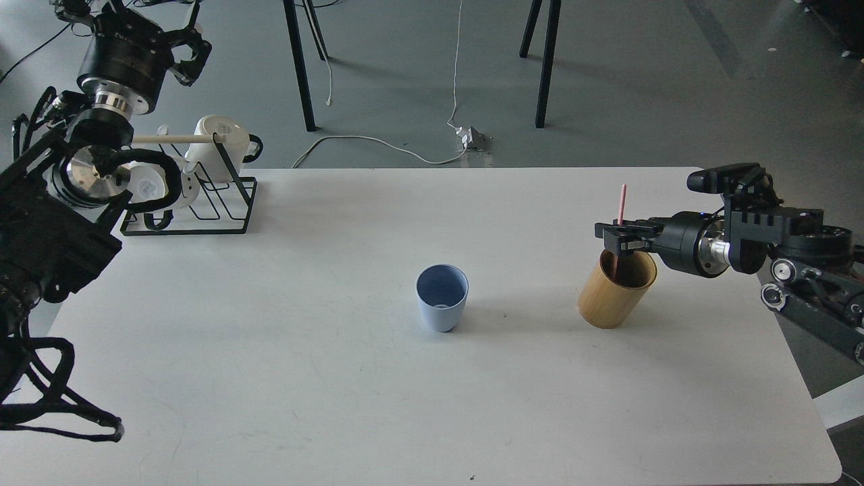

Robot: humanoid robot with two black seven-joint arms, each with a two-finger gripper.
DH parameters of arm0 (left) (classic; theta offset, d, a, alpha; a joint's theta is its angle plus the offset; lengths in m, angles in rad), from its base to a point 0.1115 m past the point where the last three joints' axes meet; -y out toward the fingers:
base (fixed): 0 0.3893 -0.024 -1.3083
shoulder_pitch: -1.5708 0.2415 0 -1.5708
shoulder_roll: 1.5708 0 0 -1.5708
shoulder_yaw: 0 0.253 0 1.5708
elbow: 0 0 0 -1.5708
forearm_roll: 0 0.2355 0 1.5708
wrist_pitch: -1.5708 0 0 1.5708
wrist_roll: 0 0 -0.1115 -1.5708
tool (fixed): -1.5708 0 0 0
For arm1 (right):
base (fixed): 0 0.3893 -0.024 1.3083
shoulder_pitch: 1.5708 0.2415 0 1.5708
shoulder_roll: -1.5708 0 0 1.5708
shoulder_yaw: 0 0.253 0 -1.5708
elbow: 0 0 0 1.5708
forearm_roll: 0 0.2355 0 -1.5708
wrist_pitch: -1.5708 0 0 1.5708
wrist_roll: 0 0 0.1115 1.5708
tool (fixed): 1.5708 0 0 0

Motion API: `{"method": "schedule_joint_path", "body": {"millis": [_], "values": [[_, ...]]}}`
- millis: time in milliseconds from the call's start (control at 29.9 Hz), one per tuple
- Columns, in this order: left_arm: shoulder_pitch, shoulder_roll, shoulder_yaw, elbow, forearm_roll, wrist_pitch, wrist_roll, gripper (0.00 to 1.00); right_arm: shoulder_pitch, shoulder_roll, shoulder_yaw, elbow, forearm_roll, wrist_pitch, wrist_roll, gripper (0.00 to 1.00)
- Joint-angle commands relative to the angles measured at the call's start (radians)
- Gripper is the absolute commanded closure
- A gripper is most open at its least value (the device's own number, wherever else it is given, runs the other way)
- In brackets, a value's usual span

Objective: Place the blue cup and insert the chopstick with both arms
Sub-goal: 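Reach the right gripper to the straw in the tan cup and grasp it, then pull the straw up out of the tan cup with the right gripper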

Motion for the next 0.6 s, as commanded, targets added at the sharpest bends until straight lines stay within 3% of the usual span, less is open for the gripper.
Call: {"method": "schedule_joint_path", "body": {"millis": [0, 267, 568], "values": [[0.000, 0.001, 0.001, 0.000, 0.000, 0.000, 0.000, 0.00, -0.004, -0.003, -0.001, 0.000, 0.000, 0.000, -0.003, 0.96], [0.000, 0.001, 0.003, 0.002, 0.000, 0.000, 0.000, 0.00, 0.024, -0.020, 0.004, 0.011, 0.000, 0.000, -0.002, 1.00], [-0.003, 0.009, 0.003, 0.014, 0.002, 0.000, -0.001, 0.00, 0.163, -0.194, 0.019, 0.152, 0.020, 0.010, -0.002, 1.00]]}}
